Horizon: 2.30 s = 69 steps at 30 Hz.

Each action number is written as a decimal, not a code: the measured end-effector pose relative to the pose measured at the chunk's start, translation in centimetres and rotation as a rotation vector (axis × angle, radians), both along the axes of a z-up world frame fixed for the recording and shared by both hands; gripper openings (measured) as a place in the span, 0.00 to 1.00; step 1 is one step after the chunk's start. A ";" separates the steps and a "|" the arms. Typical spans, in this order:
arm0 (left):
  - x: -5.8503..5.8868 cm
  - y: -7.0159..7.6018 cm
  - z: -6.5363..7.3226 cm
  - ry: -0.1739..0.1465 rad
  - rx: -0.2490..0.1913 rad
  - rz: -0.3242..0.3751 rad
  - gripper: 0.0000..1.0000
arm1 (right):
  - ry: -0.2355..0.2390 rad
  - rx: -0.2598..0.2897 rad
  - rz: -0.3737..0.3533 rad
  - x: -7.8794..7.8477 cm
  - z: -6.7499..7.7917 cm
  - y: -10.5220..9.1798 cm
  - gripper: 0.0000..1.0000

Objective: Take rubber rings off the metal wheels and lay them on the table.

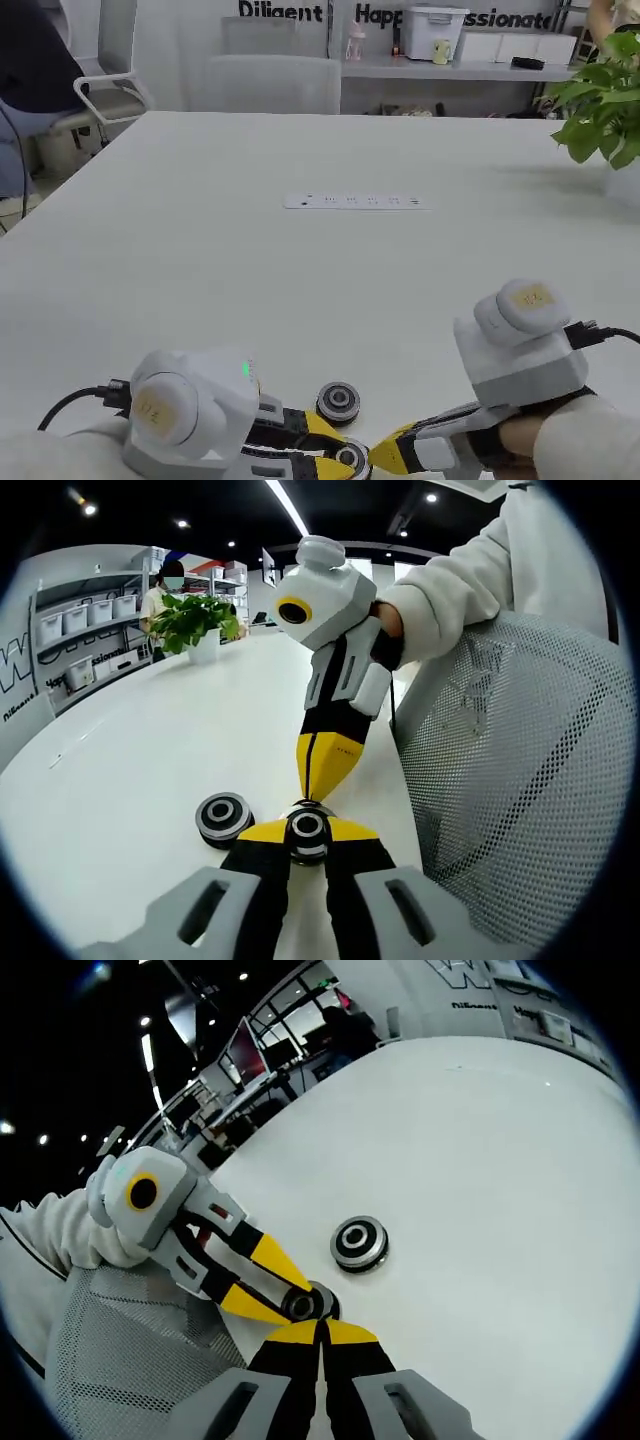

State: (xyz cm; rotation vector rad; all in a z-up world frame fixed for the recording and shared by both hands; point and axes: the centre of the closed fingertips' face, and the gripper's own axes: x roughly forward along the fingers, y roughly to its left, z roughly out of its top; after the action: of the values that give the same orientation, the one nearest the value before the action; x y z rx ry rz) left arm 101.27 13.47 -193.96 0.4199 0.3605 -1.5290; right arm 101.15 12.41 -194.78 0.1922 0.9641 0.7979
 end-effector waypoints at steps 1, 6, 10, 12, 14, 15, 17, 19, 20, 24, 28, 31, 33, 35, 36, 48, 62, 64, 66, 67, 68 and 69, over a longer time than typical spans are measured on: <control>0.0 0.0 0.0 0.000 0.000 -0.002 0.07 | 0.004 0.006 -0.001 -0.1 0.1 0.0 0.00; -0.1 0.0 0.0 0.005 -0.004 -0.004 0.08 | 0.018 0.025 -0.007 -0.2 0.2 0.2 0.00; -0.1 0.0 0.0 0.005 -0.005 -0.004 0.08 | 0.017 0.030 -0.006 -0.2 0.4 0.3 0.00; -0.1 0.0 0.0 0.005 -0.005 -0.004 0.08 | 0.016 0.033 -0.006 -0.2 0.4 0.3 0.00; -0.1 0.0 0.1 0.005 -0.005 -0.004 0.08 | 0.015 0.038 -0.004 -0.2 0.5 0.4 0.00; -0.1 0.0 0.1 0.006 -0.005 -0.004 0.08 | 0.014 0.041 -0.004 -0.2 0.6 0.4 0.00; -0.1 0.0 0.0 0.005 -0.005 -0.004 0.08 | 0.012 0.040 0.000 -0.2 0.6 0.5 0.00; -0.1 0.0 0.0 0.005 -0.005 -0.004 0.08 | 0.012 0.041 0.001 -0.2 0.6 0.5 0.00; -0.1 0.0 0.0 0.005 -0.005 -0.004 0.08 | 0.010 0.043 0.002 -0.2 0.7 0.5 0.00; -0.1 0.0 0.0 0.005 -0.005 -0.004 0.08 | 0.002 0.043 0.007 -0.2 0.8 0.6 0.00; -0.1 0.0 0.0 0.003 -0.003 -0.004 0.08 | 0.000 0.045 0.009 -0.2 0.9 0.6 0.00; -0.1 0.0 0.0 0.003 -0.003 -0.005 0.08 | -0.004 0.046 0.011 -0.2 0.9 0.7 0.00; -0.1 0.0 0.0 0.000 -0.001 -0.006 0.08 | -0.007 0.048 0.013 -0.2 1.0 0.7 0.00; -0.1 0.0 0.0 -0.001 0.000 -0.006 0.08 | -0.009 0.052 0.015 -0.2 1.0 0.8 0.00; -0.1 0.0 0.0 -0.002 0.001 -0.006 0.08 | -0.011 0.054 0.015 -0.2 1.1 0.8 0.00; 0.1 0.0 0.0 0.004 0.000 0.007 0.07 | -0.041 0.060 0.006 0.2 1.3 0.9 0.00; -0.1 -0.1 0.0 0.037 0.030 0.023 0.11 | -0.018 0.050 -0.010 0.2 1.0 0.8 0.00; -0.1 -0.2 0.1 0.036 0.040 0.025 0.11 | -0.018 0.049 -0.010 0.2 0.9 0.8 0.00; -0.1 -0.2 0.1 0.044 0.049 0.029 0.11 | -0.016 0.048 -0.010 0.2 0.9 0.8 0.00; -0.2 -0.2 0.1 0.048 0.052 0.032 0.11 | -0.015 0.047 -0.011 0.2 0.9 0.8 0.00; -0.2 -0.2 0.1 0.048 0.055 0.033 0.11 | -0.011 0.045 -0.012 0.1 0.8 0.8 0.00; -0.2 -0.2 0.1 0.049 0.057 0.029 0.13 | -0.010 0.043 -0.014 0.2 0.7 0.7 0.00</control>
State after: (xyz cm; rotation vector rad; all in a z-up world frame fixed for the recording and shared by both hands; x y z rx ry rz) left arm 101.02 13.31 -193.88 0.4210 0.4478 -1.5049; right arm 101.31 13.13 -194.04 0.2318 0.9354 0.8069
